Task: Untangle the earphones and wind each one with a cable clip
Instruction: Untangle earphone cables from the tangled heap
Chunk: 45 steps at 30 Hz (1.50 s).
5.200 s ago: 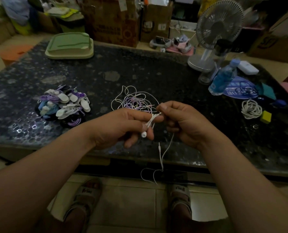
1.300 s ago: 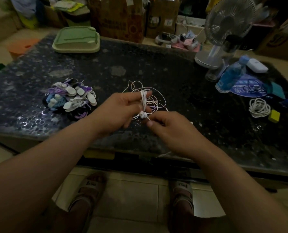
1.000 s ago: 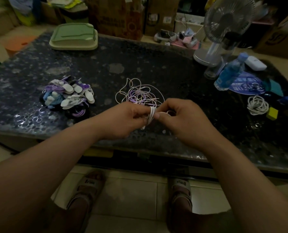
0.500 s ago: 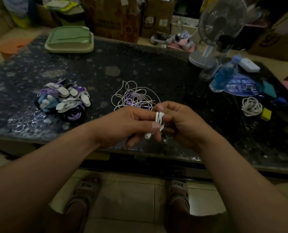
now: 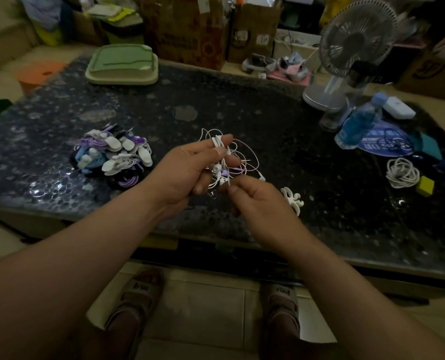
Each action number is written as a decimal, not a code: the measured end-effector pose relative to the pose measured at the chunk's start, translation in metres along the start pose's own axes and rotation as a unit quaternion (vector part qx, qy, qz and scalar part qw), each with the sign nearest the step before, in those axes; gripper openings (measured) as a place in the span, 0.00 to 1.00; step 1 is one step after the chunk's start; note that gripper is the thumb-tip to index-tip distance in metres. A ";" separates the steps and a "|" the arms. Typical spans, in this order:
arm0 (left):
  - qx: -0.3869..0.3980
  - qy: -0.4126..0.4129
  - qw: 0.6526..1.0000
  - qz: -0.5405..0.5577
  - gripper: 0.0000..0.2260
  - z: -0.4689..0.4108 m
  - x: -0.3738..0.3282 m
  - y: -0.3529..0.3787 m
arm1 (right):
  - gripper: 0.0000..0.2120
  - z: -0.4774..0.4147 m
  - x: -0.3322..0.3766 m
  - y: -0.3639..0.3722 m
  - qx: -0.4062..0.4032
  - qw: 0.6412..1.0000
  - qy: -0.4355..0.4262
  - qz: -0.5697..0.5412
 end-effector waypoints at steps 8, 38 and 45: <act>0.014 0.057 0.962 -0.266 0.13 0.010 -0.007 0.005 | 0.09 0.003 0.008 -0.009 -0.023 0.985 -0.075 0.152; 0.039 0.086 0.974 -0.207 0.16 0.005 0.004 0.018 | 0.12 -0.005 -0.021 0.003 0.066 0.991 0.062 -0.096; 0.070 0.153 0.888 -0.428 0.14 0.012 0.007 0.027 | 0.10 -0.002 -0.028 -0.004 0.040 0.989 0.105 -0.094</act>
Point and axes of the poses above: each hand's wrist, its own z-axis away from the middle knuckle, its own y-axis out of the palm, x = y × z, the point moved 8 cm from there along -z, towards the middle knuckle, and after that the axes turned 15 degrees about z, right-handed, at the moved point
